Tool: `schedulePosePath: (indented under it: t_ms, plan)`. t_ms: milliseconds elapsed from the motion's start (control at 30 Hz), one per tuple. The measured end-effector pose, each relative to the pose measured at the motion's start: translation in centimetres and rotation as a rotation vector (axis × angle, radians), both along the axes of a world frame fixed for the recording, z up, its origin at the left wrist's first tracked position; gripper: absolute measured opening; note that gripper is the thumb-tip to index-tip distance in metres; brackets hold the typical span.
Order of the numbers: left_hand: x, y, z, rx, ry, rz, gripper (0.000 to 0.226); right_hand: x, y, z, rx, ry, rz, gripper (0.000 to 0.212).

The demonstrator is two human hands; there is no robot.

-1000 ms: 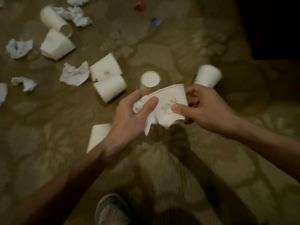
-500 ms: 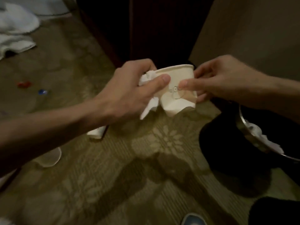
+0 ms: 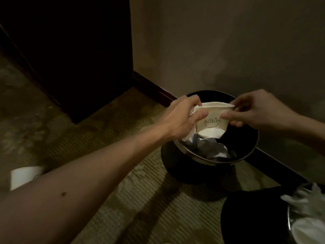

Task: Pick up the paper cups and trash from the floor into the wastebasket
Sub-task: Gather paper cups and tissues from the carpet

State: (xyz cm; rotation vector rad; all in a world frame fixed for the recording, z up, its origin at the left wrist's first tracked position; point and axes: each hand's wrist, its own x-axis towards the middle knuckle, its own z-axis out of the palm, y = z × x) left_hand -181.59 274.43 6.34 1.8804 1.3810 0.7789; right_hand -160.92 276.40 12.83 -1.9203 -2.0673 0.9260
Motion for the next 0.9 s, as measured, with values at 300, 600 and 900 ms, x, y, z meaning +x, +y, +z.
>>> schedulePosePath:
  t_ms: [300, 600, 900]
  plan:
    - [4.1, 3.1, -3.4, -0.239, 0.709, -0.273, 0.021, 2.2, 1.0, -4.7, -0.066, -0.209, 0.073, 0.021]
    - [2.8, 2.5, 0.2, -0.023, 0.421, -0.167, 0.021, 0.6, -1.1, -3.4, 0.087, -0.040, 0.099, 0.006]
    - [-6.2, -4.9, 11.3, 0.290, 0.842, -0.345, 0.030, -8.4, -9.8, -2.5, 0.365, 0.162, 0.455, 0.018]
